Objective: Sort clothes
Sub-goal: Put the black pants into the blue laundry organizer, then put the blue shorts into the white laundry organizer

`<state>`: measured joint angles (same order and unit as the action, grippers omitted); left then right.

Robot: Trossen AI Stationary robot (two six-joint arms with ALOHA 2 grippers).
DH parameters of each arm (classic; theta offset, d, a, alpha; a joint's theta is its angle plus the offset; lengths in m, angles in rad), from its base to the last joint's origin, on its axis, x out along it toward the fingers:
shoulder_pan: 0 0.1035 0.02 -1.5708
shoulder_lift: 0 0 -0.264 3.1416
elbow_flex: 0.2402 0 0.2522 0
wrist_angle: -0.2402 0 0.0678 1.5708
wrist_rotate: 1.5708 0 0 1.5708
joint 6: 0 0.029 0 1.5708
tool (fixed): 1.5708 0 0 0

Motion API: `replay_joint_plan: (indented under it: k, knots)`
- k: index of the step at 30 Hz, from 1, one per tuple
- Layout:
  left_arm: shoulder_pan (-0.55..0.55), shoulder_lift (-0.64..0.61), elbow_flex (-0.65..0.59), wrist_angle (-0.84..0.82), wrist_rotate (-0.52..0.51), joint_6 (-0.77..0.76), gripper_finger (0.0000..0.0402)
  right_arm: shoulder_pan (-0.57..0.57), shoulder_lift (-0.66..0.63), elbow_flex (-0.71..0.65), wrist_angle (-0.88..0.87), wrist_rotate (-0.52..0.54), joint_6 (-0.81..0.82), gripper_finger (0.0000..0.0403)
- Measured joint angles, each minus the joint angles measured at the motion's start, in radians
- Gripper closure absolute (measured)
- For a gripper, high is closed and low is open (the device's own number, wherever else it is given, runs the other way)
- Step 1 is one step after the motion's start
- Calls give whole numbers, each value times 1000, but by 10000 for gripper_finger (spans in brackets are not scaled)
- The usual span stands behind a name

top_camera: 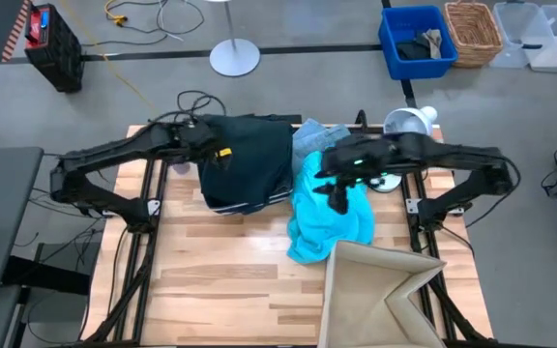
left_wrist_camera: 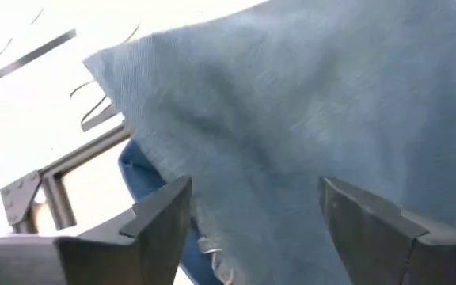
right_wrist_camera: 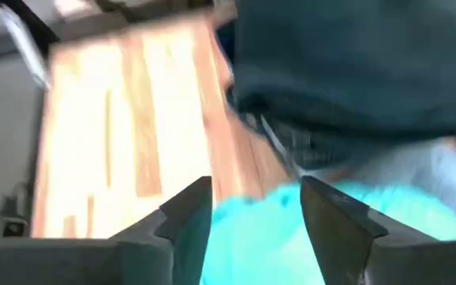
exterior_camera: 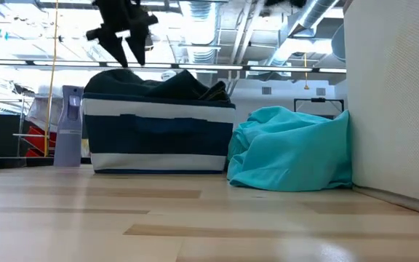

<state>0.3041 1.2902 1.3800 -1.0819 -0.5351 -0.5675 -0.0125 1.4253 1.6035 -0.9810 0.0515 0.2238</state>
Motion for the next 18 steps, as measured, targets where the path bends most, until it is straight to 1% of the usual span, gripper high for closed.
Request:
replay_joint_plan:
  k: [3, 5, 9, 10, 14, 18]
  knots:
    - [-13, -58, 0, 39, 19, -8, 128, -18, 85, 0, -43, 0, 16, 173]
    - [-32, -98, 0, 81, 55, -37, 129, -34, 141, 0, -64, 1, 41, 170]
    - [-103, -170, 0, 168, 72, -63, 130, -74, 238, 0, -131, 6, 50, 169]
    - [-120, -184, 0, 190, 77, -63, 130, -84, 260, 0, -147, 25, 59, 169]
    - [-197, -221, 1, 249, 78, -61, 130, -112, 329, 0, -196, 108, 94, 169]
    - [-283, -226, 1, 267, 65, -20, 130, -132, 383, 0, -189, 111, 113, 170]
